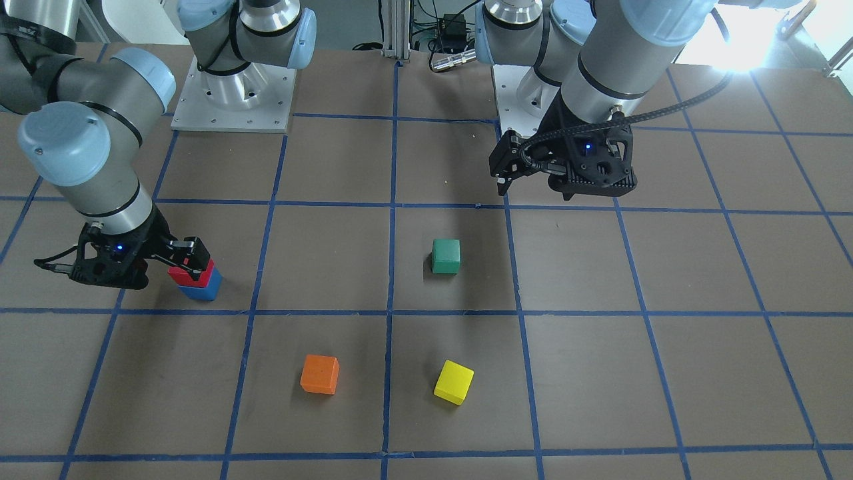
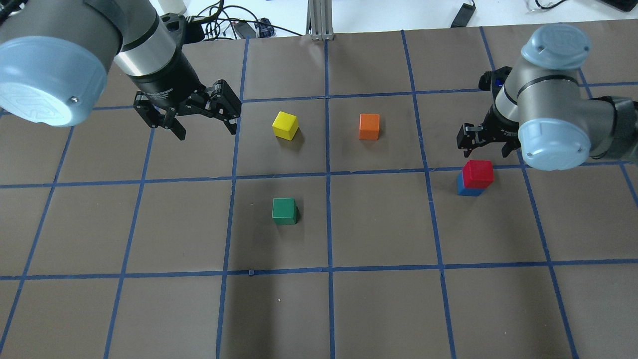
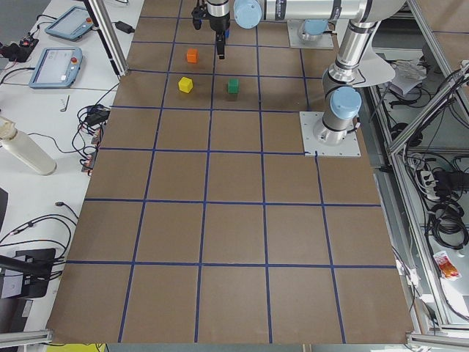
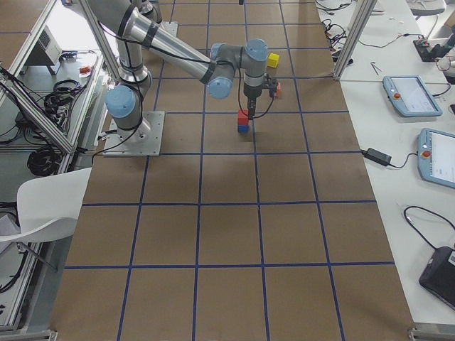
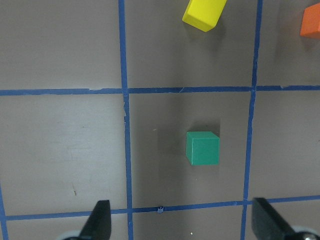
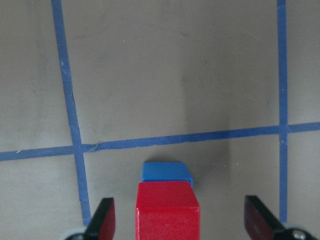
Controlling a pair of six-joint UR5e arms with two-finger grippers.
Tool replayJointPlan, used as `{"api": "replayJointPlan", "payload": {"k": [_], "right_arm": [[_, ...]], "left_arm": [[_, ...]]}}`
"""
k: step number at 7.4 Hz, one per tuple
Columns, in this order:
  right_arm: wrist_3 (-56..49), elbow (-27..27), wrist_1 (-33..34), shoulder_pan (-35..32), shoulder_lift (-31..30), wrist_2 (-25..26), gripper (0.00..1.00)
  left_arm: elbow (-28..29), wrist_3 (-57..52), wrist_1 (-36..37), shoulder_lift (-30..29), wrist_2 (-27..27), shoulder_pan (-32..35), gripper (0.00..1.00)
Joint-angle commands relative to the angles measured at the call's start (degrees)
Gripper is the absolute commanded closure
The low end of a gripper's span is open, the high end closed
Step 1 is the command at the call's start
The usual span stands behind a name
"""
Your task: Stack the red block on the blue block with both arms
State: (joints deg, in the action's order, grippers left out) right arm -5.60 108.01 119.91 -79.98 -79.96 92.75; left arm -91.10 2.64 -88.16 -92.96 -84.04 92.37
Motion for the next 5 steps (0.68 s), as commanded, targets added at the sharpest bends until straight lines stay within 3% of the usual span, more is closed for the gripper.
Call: {"api": "replayJointPlan", "payload": {"k": [1, 2, 4, 5], "right_arm": [[0.3, -12.2, -18.2, -0.3, -2.9, -0.6, 0.03], [1.5, -16.7, -27.4, -1.7, -4.7, -2.0, 0.02], [13.8, -16.3, -28.8, -9.0, -9.1, -4.6, 0.02], [14.7, -15.9, -28.2, -12.5, -8.9, -3.7, 0.0]], "left_arm": [[0.1, 0.0, 0.0, 0.1, -0.1, 0.0, 0.0], [0.7, 0.0, 0.0, 0.2, 0.1, 0.0, 0.0], [0.7, -0.3, 0.9, 1.8, -0.6, 0.0, 0.0], [-0.4, -0.4, 1.8, 2.2, -0.8, 0.1, 0.0]]}}
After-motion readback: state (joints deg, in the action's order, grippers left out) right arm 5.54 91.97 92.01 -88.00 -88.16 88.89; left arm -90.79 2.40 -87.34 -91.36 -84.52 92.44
